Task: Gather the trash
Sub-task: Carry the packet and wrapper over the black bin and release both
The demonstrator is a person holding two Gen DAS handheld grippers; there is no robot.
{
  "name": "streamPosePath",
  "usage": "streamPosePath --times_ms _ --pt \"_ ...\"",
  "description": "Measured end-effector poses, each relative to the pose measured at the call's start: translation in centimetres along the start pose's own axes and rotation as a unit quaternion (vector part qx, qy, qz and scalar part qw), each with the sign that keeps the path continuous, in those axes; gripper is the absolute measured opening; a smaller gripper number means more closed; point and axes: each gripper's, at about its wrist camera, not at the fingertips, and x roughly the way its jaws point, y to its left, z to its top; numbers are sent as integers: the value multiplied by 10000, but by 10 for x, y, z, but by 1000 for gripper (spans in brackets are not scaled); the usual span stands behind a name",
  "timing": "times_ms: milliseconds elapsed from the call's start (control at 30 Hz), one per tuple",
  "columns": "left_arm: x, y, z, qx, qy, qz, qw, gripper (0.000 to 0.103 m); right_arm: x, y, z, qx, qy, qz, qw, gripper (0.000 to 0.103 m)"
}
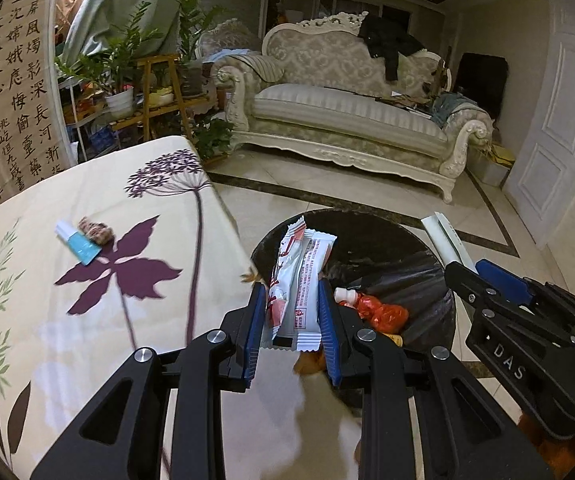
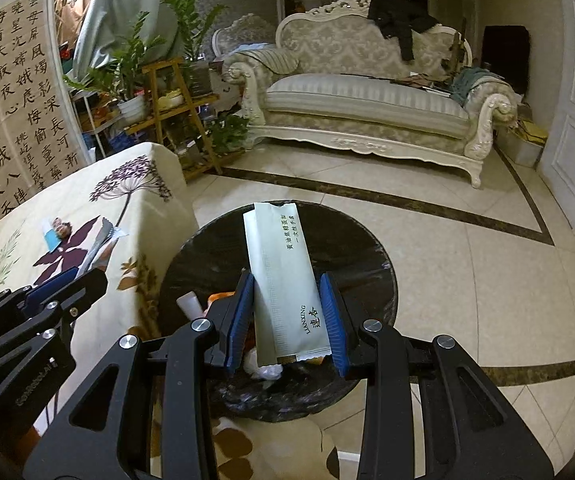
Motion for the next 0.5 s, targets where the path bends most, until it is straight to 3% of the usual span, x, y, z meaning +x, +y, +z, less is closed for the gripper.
streamPosePath --times_ms 433,500 --pt "44 -15 19 114 283 84 9995 28 36 -20 16 187 108 -124 9997 33" --pt "49 -18 20 136 332 92 9993 34 41 -22 18 191 153 -114 9996 34"
